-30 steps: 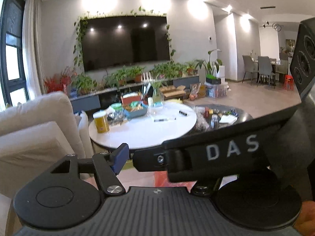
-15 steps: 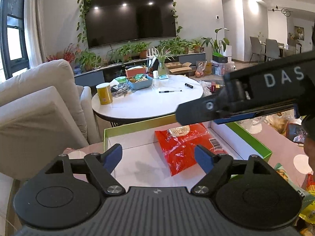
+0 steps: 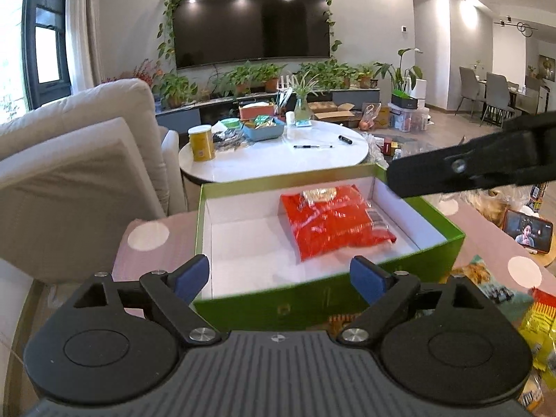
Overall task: Organize snacks
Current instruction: 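Move the right gripper to the green bag of orange puffs and grasp it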
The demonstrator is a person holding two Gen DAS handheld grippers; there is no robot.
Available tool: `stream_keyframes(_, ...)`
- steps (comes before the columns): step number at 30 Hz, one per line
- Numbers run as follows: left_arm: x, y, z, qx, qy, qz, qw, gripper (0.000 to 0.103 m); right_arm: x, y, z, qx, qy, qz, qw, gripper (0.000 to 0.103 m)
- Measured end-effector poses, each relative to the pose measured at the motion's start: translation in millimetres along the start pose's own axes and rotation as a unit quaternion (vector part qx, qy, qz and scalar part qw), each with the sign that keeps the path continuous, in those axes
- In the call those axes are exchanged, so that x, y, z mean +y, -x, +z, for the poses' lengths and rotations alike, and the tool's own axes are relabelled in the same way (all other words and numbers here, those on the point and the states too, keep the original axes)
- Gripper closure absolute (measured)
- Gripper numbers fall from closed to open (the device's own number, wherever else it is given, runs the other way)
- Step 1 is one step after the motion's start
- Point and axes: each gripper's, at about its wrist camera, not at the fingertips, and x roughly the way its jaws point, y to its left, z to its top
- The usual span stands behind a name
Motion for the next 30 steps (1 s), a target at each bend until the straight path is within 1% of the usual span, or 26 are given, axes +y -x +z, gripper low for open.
stream_keyframes(5,-2,11,-11,0.010,0.015,-0.001,0.9998,0.015,2,15,-9,-0.003,0.008,-0.001,1.000,0.041)
stream_keyframes(11,-7,24,-27,0.019,0.032,0.000,0.9993,0.014,1,35,-29,-0.004,0.011,0.002,1.000,0.041)
stream_keyframes(17,-12,30,-39,0.034,0.037,0.001,0.9987,0.014,-6,46,-51,0.013,-0.008,0.005,1.000,0.041)
stream_keyframes(22,-13,31,-48,0.048,0.045,0.000,0.9978,0.014,-13,52,-68,0.026,-0.035,0.013,0.999,0.041)
stream_keyframes(26,-12,29,-50,0.052,0.050,0.002,0.9974,0.014,-17,54,-77,0.036,-0.043,0.015,0.998,0.042)
stream_keyframes(30,-13,26,-52,0.056,0.052,-0.004,0.9971,0.014,-20,51,-82,0.048,-0.051,0.014,0.997,0.042)
